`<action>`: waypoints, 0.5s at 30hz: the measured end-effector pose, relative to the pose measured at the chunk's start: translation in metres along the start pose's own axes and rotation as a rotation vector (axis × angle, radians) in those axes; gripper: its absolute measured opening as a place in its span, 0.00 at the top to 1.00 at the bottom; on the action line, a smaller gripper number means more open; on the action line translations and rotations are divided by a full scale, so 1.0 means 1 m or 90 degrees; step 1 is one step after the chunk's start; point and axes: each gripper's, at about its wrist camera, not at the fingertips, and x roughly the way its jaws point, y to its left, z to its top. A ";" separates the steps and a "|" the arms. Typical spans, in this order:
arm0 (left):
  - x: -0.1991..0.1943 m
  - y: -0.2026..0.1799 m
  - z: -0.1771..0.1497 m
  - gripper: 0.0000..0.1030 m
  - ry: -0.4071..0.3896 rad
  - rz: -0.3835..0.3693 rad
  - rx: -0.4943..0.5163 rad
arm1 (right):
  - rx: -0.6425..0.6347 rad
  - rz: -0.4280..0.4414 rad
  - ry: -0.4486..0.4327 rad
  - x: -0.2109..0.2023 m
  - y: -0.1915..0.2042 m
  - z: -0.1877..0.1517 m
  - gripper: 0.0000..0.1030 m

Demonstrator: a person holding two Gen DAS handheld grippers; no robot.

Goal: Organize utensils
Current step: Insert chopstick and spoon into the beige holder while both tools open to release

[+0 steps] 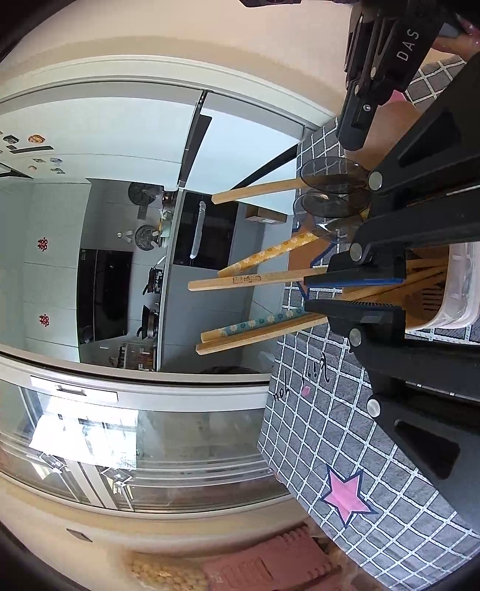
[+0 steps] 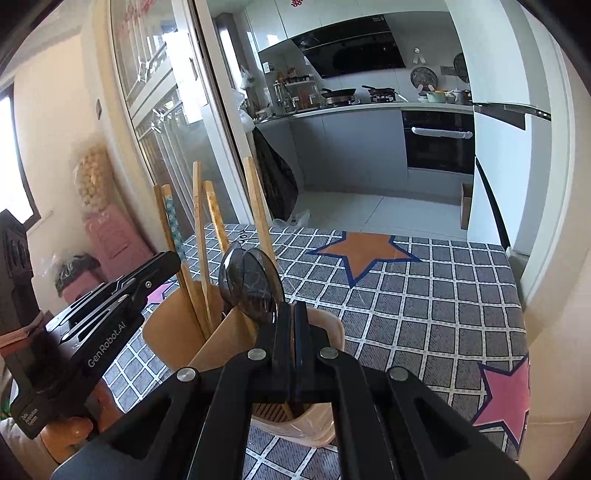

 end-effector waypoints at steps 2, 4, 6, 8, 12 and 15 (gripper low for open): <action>-0.001 0.000 0.001 0.65 0.002 0.000 0.000 | 0.002 -0.002 0.004 0.000 0.000 0.001 0.98; -0.003 0.000 0.002 0.65 0.001 0.001 0.003 | 0.006 -0.002 0.009 0.000 0.000 0.001 0.98; -0.006 -0.001 0.003 0.65 0.001 0.000 0.009 | 0.008 -0.003 0.013 0.000 0.000 0.001 0.98; -0.008 -0.002 0.003 0.65 -0.001 0.001 0.010 | 0.009 -0.004 0.015 -0.002 0.000 0.002 0.98; -0.013 -0.002 0.006 0.65 -0.003 0.003 0.002 | 0.019 -0.001 0.020 -0.004 0.000 0.004 0.97; -0.018 -0.001 0.009 0.65 -0.006 0.005 0.001 | 0.028 0.001 0.018 -0.008 -0.001 0.005 0.91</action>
